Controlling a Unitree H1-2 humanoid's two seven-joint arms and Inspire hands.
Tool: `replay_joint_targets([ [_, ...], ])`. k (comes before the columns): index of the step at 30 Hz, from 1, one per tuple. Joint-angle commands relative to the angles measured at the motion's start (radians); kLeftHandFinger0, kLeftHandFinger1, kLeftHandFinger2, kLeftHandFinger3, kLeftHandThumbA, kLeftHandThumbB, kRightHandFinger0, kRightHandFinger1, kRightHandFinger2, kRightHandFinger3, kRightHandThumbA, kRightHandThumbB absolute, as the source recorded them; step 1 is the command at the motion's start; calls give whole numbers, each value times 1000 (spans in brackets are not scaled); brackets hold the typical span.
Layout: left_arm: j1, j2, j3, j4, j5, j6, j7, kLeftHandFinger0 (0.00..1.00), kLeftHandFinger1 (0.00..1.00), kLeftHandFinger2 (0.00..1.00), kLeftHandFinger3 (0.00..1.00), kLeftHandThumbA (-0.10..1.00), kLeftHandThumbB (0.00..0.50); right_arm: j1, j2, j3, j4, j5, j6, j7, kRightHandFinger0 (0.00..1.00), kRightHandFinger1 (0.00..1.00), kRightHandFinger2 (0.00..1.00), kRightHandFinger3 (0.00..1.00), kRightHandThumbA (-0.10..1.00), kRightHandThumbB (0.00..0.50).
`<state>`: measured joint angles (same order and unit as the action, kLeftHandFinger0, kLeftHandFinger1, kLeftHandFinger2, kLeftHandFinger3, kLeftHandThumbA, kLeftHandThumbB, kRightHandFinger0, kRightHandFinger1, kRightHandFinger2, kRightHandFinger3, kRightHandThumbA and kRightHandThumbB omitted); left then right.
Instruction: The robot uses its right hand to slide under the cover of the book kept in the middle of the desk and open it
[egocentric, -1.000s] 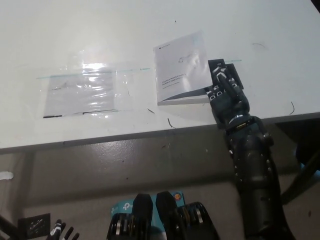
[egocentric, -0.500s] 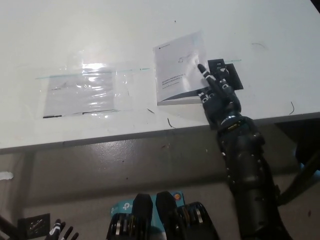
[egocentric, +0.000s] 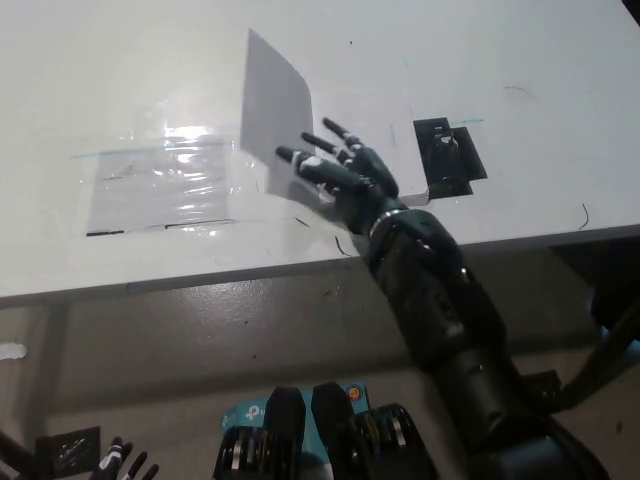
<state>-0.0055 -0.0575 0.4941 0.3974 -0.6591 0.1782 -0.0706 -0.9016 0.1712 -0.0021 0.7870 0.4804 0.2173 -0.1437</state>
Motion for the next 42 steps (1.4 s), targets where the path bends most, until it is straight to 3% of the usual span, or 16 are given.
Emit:
replay_joint_targets([
  [1, -13, 2, -9, -23, -4, 8, 6, 854, 854, 873, 950, 943, 122, -63, -10, 43, 16, -102, -47, 73, 747, 735, 768, 921, 1000, 208],
  [4, -12, 5, -16, -23, 3, 1, 0, 858, 876, 898, 970, 968, 126, -72, -23, 95, 54, -160, -82, 108, 762, 739, 770, 928, 1000, 211],
  [7, -21, 8, -17, -21, 0, 4, -1, 851, 859, 886, 972, 956, 129, -71, -27, 104, 76, -181, -97, 111, 716, 704, 718, 884, 1000, 216],
  [12, -29, 14, -17, -23, -2, 16, 4, 883, 889, 912, 960, 944, 131, -66, -37, 100, 136, -211, -123, 130, 732, 752, 791, 962, 1000, 196],
  [18, -29, 18, -23, -17, 10, 3, -1, 831, 845, 866, 936, 941, 133, -86, -46, 89, 243, -253, -155, 101, 718, 731, 780, 1000, 1000, 195],
  [24, -26, 24, -26, -14, 9, 13, -3, 831, 824, 846, 921, 943, 140, -80, -50, 99, 278, -294, -153, 94, 726, 762, 812, 1000, 1000, 212],
  [27, -22, 20, -22, -22, 4, 16, 1, 840, 833, 865, 943, 914, 142, -74, -47, 98, 281, -305, -148, 89, 656, 731, 797, 1000, 1000, 222],
  [31, -28, 19, -18, -18, 6, 18, 13, 805, 797, 826, 916, 892, 153, -72, -43, 87, 283, -314, -140, 88, 660, 711, 772, 1000, 1000, 230],
  [33, -26, 21, -17, -17, 2, 22, 9, 819, 808, 840, 934, 902, 154, -74, -37, 73, 284, -307, -136, 84, 638, 698, 759, 1000, 1000, 227],
  [38, -23, 26, -19, -6, 8, 10, -3, 825, 805, 827, 929, 901, 161, -65, -33, 48, 258, -295, -121, 90, 701, 738, 792, 1000, 1000, 220],
  [42, -16, 22, -19, -12, 4, 18, -4, 843, 826, 860, 952, 921, 142, -52, -33, 30, 235, -288, -88, 82, 697, 725, 794, 1000, 1000, 185],
])
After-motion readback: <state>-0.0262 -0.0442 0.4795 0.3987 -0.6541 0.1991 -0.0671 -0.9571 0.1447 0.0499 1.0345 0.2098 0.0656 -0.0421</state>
